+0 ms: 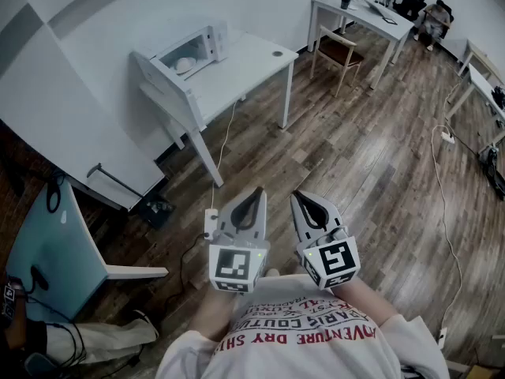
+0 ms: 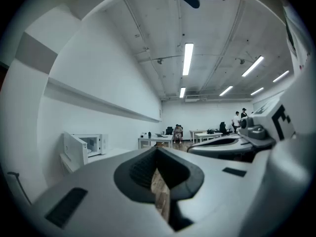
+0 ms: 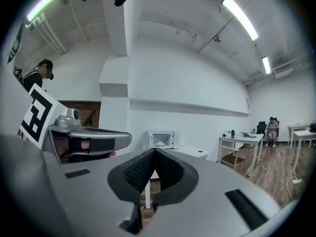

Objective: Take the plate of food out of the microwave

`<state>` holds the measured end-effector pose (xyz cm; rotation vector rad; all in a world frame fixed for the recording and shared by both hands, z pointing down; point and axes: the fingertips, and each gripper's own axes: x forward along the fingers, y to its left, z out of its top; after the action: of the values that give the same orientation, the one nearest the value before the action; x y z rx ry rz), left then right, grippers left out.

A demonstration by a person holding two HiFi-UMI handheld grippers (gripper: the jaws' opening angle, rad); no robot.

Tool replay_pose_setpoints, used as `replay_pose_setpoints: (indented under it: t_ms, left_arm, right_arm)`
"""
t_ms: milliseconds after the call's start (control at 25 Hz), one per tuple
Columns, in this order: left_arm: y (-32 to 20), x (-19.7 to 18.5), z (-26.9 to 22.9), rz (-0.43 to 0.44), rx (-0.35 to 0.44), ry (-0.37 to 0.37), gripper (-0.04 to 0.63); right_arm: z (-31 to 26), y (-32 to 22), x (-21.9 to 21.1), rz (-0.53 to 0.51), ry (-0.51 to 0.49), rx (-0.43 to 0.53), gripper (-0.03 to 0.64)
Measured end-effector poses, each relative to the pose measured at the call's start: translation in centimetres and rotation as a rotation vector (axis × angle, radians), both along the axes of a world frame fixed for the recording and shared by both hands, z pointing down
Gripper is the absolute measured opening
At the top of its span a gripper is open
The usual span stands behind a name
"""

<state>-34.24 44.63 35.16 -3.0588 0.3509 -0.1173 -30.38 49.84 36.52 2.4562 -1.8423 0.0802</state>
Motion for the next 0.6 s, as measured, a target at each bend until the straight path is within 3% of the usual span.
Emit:
replay_pose_setpoints:
  t_ms: [600]
  left_arm:
    - [-2.0, 1.0, 0.9, -0.018, -0.047, -0.019, 0.006]
  right_arm:
    - [0.2, -1.5, 1.7, 0.008, -0.090, 0.052, 0.011]
